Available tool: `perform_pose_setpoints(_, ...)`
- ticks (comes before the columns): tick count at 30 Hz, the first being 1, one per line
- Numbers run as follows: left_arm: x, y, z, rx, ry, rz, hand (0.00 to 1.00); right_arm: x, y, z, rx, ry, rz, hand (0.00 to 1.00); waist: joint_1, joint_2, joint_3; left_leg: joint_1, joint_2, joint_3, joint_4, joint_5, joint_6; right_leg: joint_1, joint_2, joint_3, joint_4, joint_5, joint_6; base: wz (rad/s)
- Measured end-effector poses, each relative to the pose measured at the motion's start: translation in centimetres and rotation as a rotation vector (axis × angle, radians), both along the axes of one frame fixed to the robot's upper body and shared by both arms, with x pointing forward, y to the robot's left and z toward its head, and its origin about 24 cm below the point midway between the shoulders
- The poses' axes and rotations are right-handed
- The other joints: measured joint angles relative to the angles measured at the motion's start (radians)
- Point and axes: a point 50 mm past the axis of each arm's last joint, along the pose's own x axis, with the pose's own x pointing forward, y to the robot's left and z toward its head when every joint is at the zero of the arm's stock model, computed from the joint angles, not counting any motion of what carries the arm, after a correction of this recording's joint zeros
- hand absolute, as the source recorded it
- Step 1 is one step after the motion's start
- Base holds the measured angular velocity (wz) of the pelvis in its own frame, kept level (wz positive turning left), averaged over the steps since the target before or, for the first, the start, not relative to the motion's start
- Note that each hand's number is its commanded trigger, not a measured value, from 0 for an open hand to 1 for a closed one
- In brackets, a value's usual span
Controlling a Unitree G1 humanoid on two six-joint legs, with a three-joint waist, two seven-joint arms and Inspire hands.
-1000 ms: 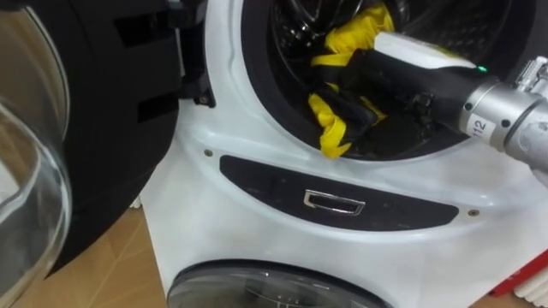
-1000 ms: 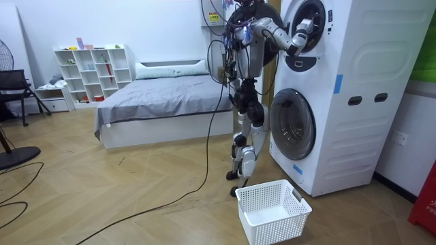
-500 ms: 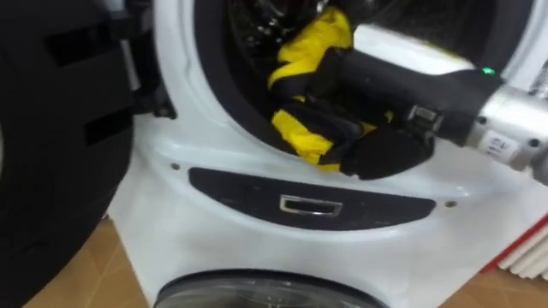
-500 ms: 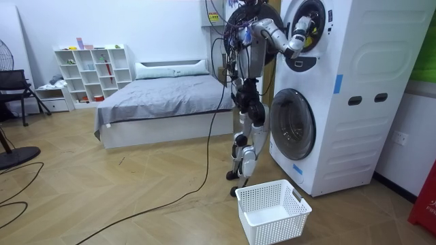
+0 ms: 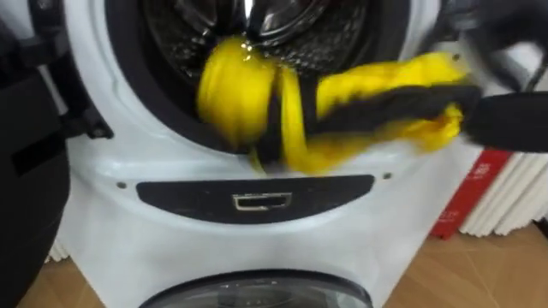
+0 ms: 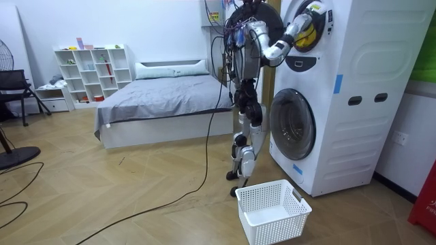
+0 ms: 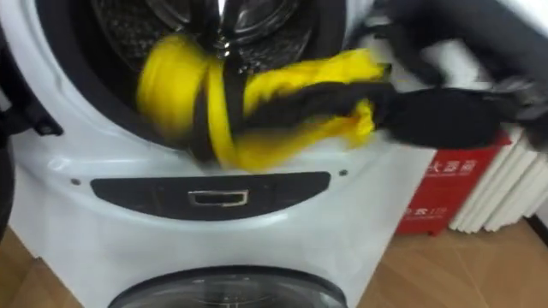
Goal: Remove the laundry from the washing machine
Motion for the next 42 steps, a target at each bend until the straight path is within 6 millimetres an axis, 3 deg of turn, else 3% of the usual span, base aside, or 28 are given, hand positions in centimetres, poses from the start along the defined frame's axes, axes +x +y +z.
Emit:
perform_pose_setpoints(4,-0.6,0.2,0.1,0.038,0.004,0.015,0.0,-0.4,-1.9,-0.9,0.069,0.002,-0.121,1.0,-0.03,-0.004,0.0,0.006,0.001,0.014,-0.001,-0.001,0.0,-0.015,0.003,0.023,-0.001,0.0,-0.001,-0.14)
perform_pose_setpoints(11,-0.6,0.4,0.2,0.07,0.0,0.024,0.0,-1.2,-4.9,-1.2,0.176,-0.081,-0.327,1.0,-0.045,-0.012,0.0027,0.018,0.013,0.066,-0.002,-0.015,-0.003,-0.023,0.015,0.062,-0.001,0.003,-0.002,-0.24)
perform_pose_setpoints(15,0.3,0.4,0.2,0.067,-0.022,0.021,0.0,-1.5,-7.1,-3.3,0.26,0.0,-0.421,1.0,-0.058,-0.02,0.0016,0.019,0.024,0.094,-0.002,-0.024,-0.01,-0.035,0.024,0.102,0.003,0.003,-0.004,-0.24)
perform_pose_setpoints(18,0.4,0.5,0.3,0.071,-0.02,0.016,0.0,-1.9,-7.8,-4.7,0.295,0.048,-0.467,1.0,-0.065,-0.011,0.0081,0.023,0.035,0.133,0.002,-0.033,-0.015,-0.042,0.035,0.133,0.018,0.004,-0.005,-0.34)
perform_pose_setpoints(20,1.2,0.8,0.5,0.079,-0.034,0.007,0.0,-2.3,-8.0,-5.4,0.321,0.073,-0.479,1.0,-0.073,-0.01,0.0086,0.023,0.039,0.154,0.0,-0.034,-0.016,-0.054,0.039,0.156,0.019,0.004,-0.005,-0.34)
perform_pose_setpoints(22,2.4,0.7,0.6,0.077,-0.06,-0.004,0.0,-2.7,-8.6,-6.5,0.353,0.119,-0.499,1.0,-0.07,-0.004,0.0141,0.023,0.045,0.181,0.0,-0.038,-0.02,-0.062,0.046,0.181,0.018,0.008,-0.011,-0.33)
perform_pose_setpoints(26,4.3,0.4,0.7,0.075,-0.077,-0.055,0.0,-2.7,-9.6,-8.1,0.383,0.191,-0.54,1.0,-0.072,0.0,0.0142,0.02,0.055,0.224,0.001,-0.045,-0.024,-0.086,0.058,0.224,0.026,0.011,-0.015,-0.39)
perform_pose_setpoints(29,5.0,0.3,0.6,0.075,-0.041,-0.089,0.0,-2.7,-10.0,-10.8,0.44,0.279,-0.578,1.0,-0.072,0.009,0.0147,0.025,0.066,0.263,0.007,-0.055,-0.031,-0.105,0.072,0.269,0.034,0.016,-0.019,-0.43)
perform_pose_setpoints(32,4.8,0.4,0.4,0.066,-0.002,-0.103,0.0,-3.1,-9.9,-13.9,0.524,0.38,-0.611,1.0,-0.095,0.033,0.0241,0.019,0.069,0.282,0.017,-0.058,-0.03,-0.114,0.074,0.28,0.036,0.017,-0.019,-0.16)
perform_pose_setpoints(34,4.6,0.2,0.2,0.054,0.029,-0.12,0.0,-3.2,-10.2,-16.5,0.59,0.461,-0.647,1.0,-0.094,0.057,0.0182,0.005,0.07,0.305,0.017,-0.058,-0.03,-0.141,0.079,0.307,0.039,0.02,-0.017,-0.3)
perform_pose_setpoints(39,4.4,-0.4,-0.4,0.062,0.069,-0.14,0.0,-3.6,-9.5,-21.5,0.688,0.637,-0.675,1.0,-0.109,0.09,0.0202,-0.022,0.069,0.336,0.02,-0.058,-0.03,-0.184,0.084,0.334,0.054,0.024,-0.013,-0.2)
perform_pose_setpoints(42,3.9,-1.0,-0.9,0.099,0.095,-0.133,0.0,-3.9,-8.6,-24.4,0.765,0.705,-0.717,1.0,-0.11,0.098,0.0201,-0.038,0.069,0.367,0.022,-0.058,-0.03,-0.224,0.09,0.358,0.089,0.024,-0.012,-0.26)
